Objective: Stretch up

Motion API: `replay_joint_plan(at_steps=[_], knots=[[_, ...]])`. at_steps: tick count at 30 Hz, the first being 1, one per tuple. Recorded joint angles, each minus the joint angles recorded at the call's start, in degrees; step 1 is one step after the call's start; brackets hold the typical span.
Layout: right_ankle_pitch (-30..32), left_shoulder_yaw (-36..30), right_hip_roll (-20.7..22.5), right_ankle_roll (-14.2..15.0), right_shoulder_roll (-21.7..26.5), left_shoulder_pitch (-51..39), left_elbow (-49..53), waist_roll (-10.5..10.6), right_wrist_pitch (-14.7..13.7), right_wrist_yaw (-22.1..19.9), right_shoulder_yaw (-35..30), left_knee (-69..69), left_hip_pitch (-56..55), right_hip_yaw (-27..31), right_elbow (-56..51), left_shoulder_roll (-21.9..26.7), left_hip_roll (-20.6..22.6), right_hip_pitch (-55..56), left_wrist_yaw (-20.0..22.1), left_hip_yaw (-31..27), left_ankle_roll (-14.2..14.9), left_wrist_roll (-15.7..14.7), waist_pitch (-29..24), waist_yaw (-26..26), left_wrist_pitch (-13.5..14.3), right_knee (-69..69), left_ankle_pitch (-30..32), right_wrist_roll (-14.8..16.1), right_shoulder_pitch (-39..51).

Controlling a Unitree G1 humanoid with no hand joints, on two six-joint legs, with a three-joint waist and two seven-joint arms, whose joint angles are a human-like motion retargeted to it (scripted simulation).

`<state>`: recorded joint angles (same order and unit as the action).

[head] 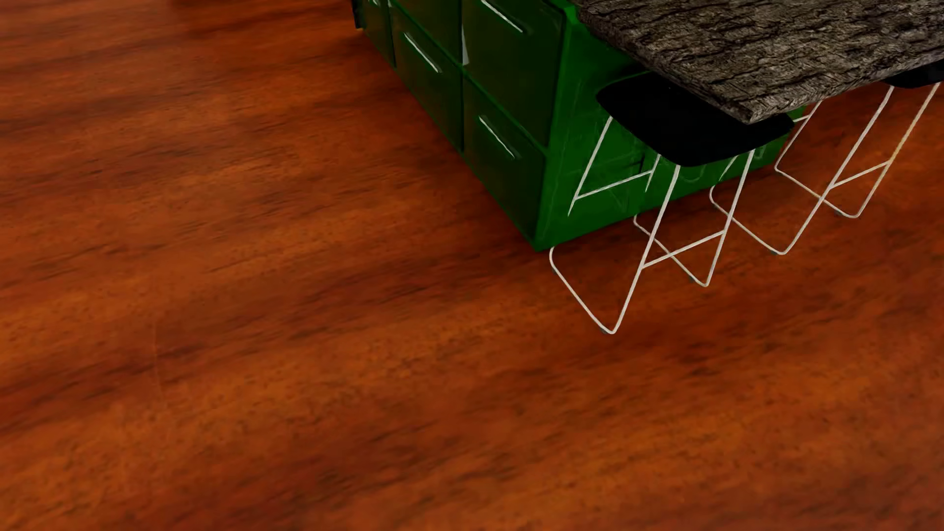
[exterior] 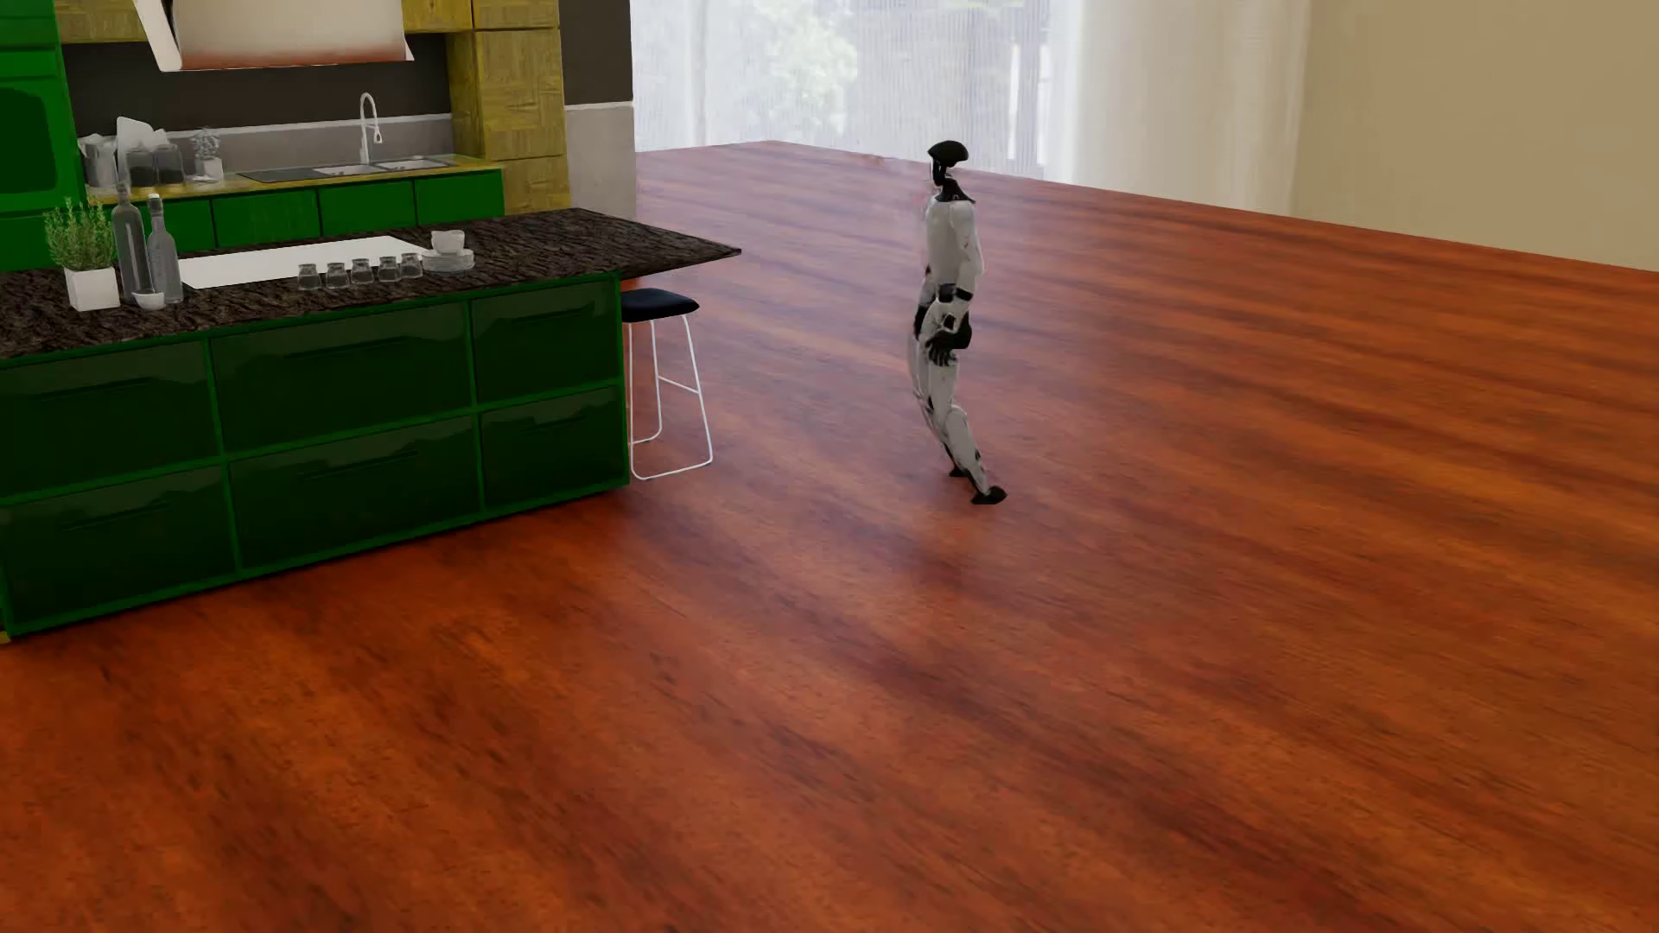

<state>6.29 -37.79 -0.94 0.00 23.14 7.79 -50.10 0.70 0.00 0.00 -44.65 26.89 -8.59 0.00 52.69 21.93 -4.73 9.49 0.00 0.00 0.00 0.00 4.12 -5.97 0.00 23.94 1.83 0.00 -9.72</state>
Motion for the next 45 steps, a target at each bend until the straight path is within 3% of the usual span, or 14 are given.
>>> replay_joint_plan(at_steps=[2,5,7,8,12,16,21,45], knots=[[1.8,2.4,0.0,0.0,1.4,-1.0,6.0,0.0,0.0,0.0,2.2,0.4,0.1,0.0,-7.0,0.6,0.1,0.4,0.0,0.0,0.0,0.0,-0.6,0.1,0.0,0.0,-0.7,0.0,2.1],[3.3,13.2,0.0,0.0,5.2,-9.4,25.6,-0.2,0.0,0.0,10.1,1.0,-0.3,0.0,-26.3,3.8,-0.1,0.9,0.0,0.0,0.0,0.0,-1.1,0.7,0.0,0.0,-0.7,0.0,12.5],[3.0,21.4,0.3,0.0,7.5,-21.5,37.6,-0.6,0.0,0.0,15.3,1.1,-1.0,0.0,-38.2,6.3,-0.3,1.5,0.0,0.0,0.0,0.0,-0.7,0.7,0.0,0.0,-0.5,0.0,25.1],[1.9,24.4,0.7,0.0,9.7,-28.2,42.5,0.2,0.0,0.0,14.7,1.7,1.3,0.0,-41.9,7.6,-1.2,-0.7,0.0,0.0,0.0,0.0,-2.2,0.7,0.0,-0.1,-0.6,0.0,33.8],[1.4,34.4,1.1,0.0,12.5,-56.5,52.4,-0.2,0.0,0.0,22.2,1.3,2.4,0.0,-50.2,11.8,-1.3,-1.2,0.0,0.0,0.0,0.0,-2.2,0.4,0.0,-0.4,-0.3,0.0,63.8],[0.2,40.5,1.2,0.0,14.3,-71.4,60.2,-0.9,0.0,0.0,30.9,0.7,3.1,0.0,-59.2,14.1,-1.4,-1.9,0.0,0.0,0.0,0.0,-0.6,0.7,0.0,-0.8,0.2,0.0,78.8],[-0.8,44.3,1.5,0.0,16.7,-72.1,66.7,-1.5,0.0,0.0,33.6,0.2,4.4,0.0,-67.3,16.0,-1.6,-3.1,0.0,0.0,0.0,0.0,1.0,2.3,0.0,-0.9,1.0,0.0,80.5],[0.3,44.4,2.2,0.0,17.2,-70.6,62.0,-1.0,0.0,0.0,33.0,0.1,3.9,0.0,-63.4,16.6,-2.3,-2.2,0.0,0.0,0.0,0.0,1.1,2.3,0.0,-0.7,1.6,0.0,77.6]])
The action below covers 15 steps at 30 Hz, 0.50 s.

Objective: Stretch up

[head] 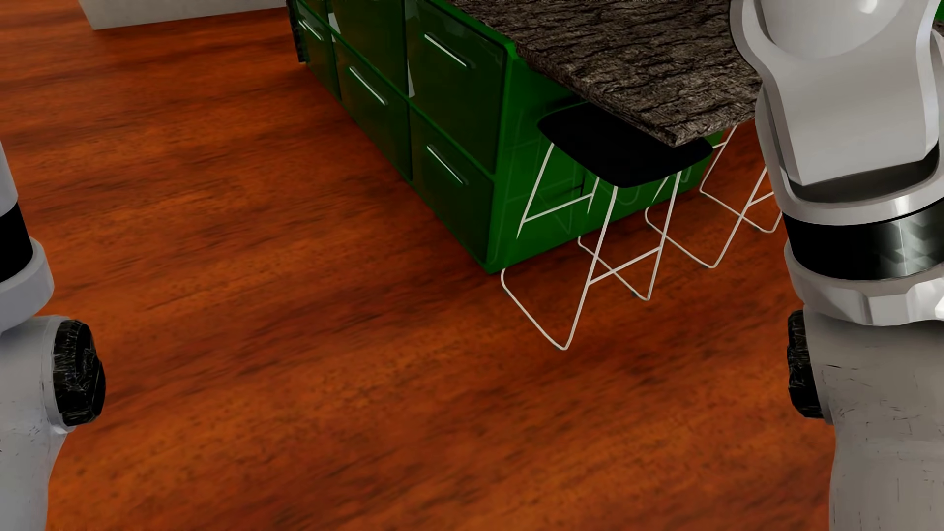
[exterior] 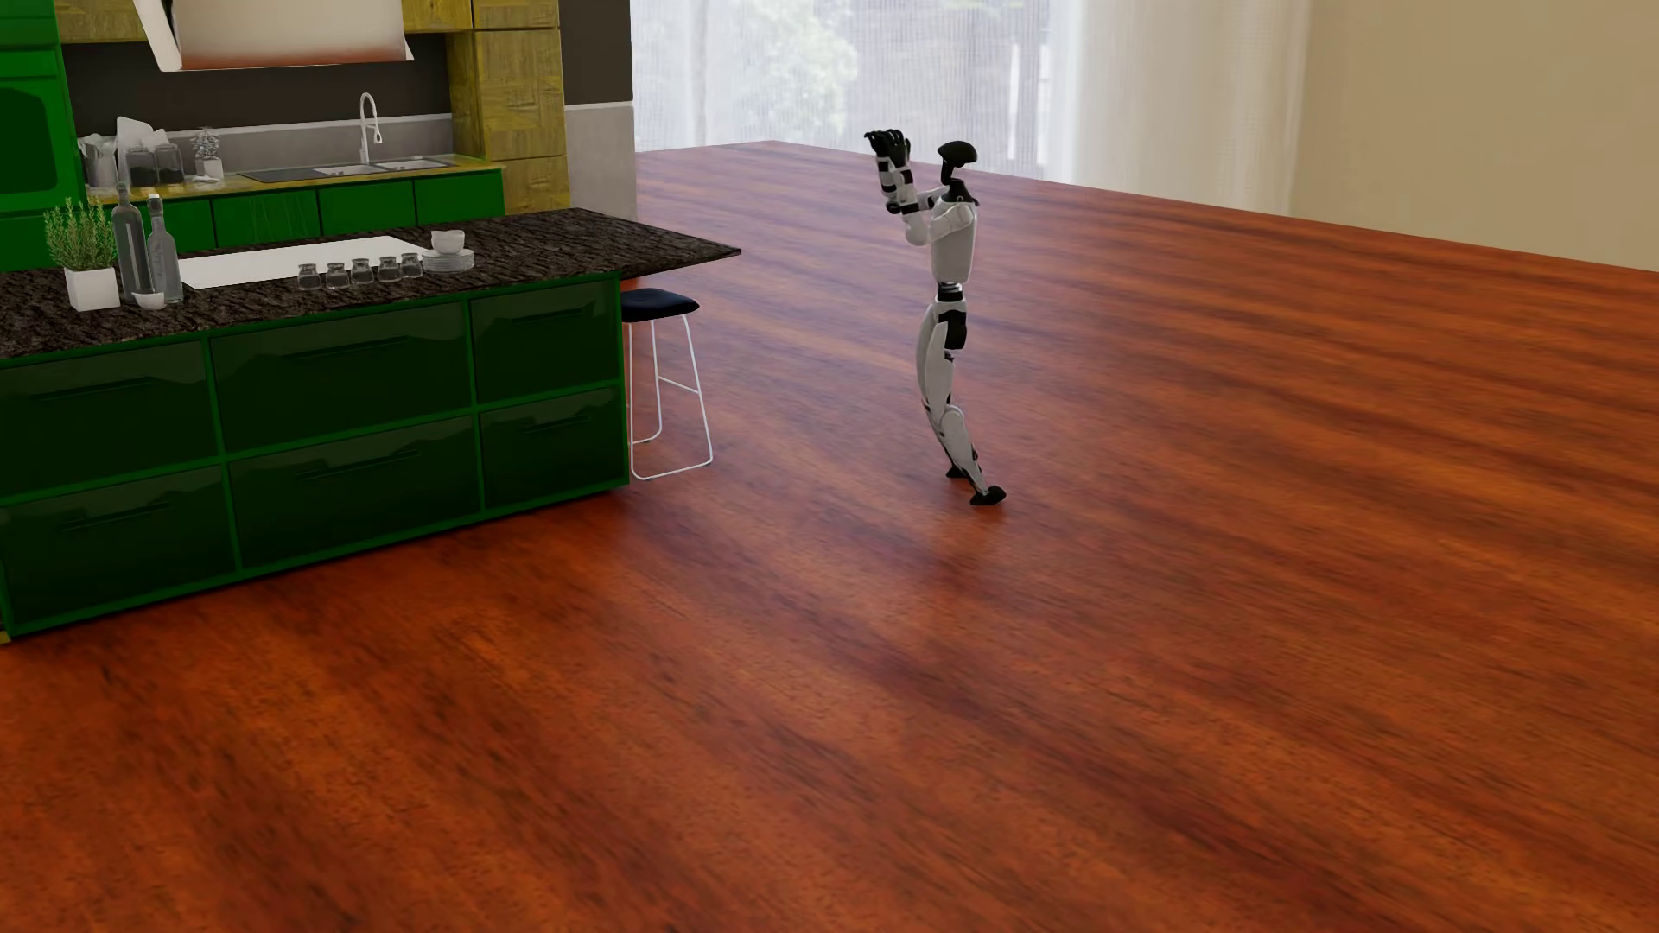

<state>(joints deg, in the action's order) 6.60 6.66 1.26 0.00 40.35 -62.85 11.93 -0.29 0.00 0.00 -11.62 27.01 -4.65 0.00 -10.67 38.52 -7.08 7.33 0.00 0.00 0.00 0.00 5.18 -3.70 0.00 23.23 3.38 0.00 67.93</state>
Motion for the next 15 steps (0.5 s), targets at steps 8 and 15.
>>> replay_joint_plan(at_steps=[8,15], knots=[[-0.3,0.4,-0.2,0.0,-0.2,0.3,-0.3,0.0,0.0,0.0,0.3,-0.1,0.1,0.0,0.3,0.0,0.2,-0.2,0.0,0.0,0.0,0.0,0.0,0.0,0.0,-0.1,0.2,0.0,-0.3],[-0.4,1.2,-0.4,0.0,-0.2,1.4,-0.2,0.0,0.0,0.0,0.2,-0.2,0.0,0.0,0.2,0.2,0.4,0.1,0.0,0.0,0.0,0.0,-0.1,-0.1,0.0,-0.1,0.1,0.0,-0.7]])
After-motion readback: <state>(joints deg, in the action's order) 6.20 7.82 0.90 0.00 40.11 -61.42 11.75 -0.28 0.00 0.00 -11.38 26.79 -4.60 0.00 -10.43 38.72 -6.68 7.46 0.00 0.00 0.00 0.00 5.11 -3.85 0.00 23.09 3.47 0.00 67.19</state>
